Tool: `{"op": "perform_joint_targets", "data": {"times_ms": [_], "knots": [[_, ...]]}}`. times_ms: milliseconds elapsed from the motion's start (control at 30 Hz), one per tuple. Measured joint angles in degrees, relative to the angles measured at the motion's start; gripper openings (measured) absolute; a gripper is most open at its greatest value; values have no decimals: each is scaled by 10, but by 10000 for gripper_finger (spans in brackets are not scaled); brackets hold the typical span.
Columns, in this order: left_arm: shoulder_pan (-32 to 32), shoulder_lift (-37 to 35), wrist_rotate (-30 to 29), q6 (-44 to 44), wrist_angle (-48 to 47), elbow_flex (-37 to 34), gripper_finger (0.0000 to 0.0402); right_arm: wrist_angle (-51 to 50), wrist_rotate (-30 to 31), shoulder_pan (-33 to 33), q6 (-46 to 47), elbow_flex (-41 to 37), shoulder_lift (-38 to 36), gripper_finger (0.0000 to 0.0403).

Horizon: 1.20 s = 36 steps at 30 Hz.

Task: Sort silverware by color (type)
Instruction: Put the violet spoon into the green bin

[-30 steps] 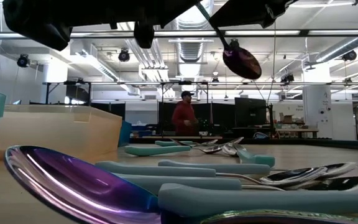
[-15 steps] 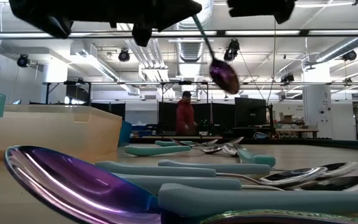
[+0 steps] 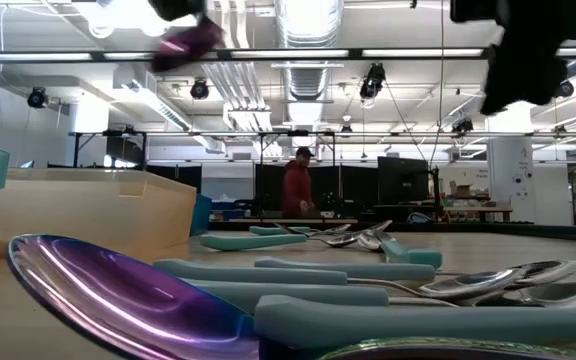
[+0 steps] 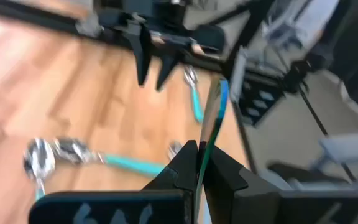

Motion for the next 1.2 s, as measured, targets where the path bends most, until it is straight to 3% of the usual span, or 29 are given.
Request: {"op": "perform_joint_targets", "data": {"times_ms": [233,367,600,900,1200], "knots": [[-74,32,8,-198,-438,180,0,-7,-97,0,39,0,51,111],[-104,64,77,-285,-581,217,0,-8,-120,0,40,0,79,112],[-136,87,204,-290,-600,183,0,-14,-163,0,34,0,103,107],[-137,89,237,-280,-543,116,4,35,-93,-9,76,0,106,124],[-137,89,228,-244,-543,114,64,102,-27,-23,135,-1,167,160]]}}
